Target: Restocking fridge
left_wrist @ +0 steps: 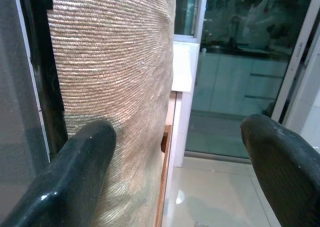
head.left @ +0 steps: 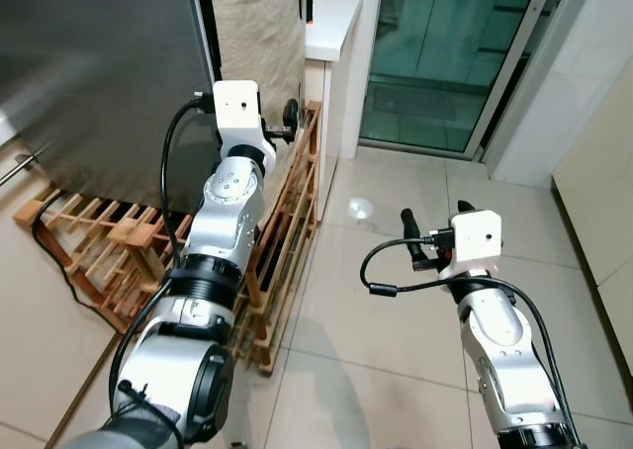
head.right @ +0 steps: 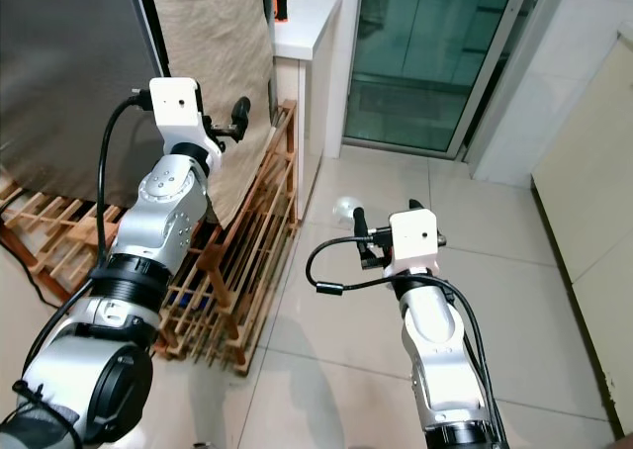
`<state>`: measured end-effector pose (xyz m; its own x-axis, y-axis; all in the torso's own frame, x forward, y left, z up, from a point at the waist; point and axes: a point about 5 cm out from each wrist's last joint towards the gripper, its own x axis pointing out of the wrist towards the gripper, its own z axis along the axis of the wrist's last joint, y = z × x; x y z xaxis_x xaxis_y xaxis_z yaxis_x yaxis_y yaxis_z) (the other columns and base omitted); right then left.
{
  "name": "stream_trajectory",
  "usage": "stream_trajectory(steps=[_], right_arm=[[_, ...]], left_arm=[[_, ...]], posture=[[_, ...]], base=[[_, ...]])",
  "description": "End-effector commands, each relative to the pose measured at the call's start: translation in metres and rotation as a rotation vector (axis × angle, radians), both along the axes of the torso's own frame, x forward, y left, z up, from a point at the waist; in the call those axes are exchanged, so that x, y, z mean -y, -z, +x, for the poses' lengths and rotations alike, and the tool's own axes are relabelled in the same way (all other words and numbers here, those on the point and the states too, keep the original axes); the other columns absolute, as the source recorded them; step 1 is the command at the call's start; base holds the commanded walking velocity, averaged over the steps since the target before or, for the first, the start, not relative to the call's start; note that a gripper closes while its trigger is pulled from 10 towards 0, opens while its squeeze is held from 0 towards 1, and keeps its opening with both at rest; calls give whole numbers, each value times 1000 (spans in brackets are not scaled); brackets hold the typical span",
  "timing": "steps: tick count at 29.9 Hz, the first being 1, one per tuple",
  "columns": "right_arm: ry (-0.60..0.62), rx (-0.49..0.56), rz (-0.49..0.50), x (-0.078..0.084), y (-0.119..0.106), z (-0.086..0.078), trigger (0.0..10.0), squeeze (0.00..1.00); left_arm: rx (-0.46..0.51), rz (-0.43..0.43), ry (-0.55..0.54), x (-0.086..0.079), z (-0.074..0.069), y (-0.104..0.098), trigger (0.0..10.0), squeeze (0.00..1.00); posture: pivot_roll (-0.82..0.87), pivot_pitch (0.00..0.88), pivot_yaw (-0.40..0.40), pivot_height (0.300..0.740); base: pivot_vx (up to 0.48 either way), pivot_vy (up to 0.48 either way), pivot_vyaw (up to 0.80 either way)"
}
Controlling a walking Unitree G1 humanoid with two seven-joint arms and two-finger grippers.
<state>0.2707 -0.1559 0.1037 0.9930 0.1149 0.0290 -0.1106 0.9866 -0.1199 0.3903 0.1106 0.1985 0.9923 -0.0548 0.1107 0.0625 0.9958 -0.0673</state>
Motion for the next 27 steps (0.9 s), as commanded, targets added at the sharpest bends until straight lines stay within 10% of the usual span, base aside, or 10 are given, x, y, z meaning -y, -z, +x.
stream_trajectory(steps=[1, 27], right_arm=[[5, 9, -11, 0, -4, -1, 10000, 0], [8, -10, -5, -1, -4, -9, 10000, 0]], left_arm=[[12, -1, -51, -9, 4, -6, 10000, 0], [24, -42, -18, -6, -4, -6, 10000, 0]], posture=[[-184, 2, 34, 740], [-196, 45, 39, 740]], base=[[0, 0, 0], [0, 0, 0]])
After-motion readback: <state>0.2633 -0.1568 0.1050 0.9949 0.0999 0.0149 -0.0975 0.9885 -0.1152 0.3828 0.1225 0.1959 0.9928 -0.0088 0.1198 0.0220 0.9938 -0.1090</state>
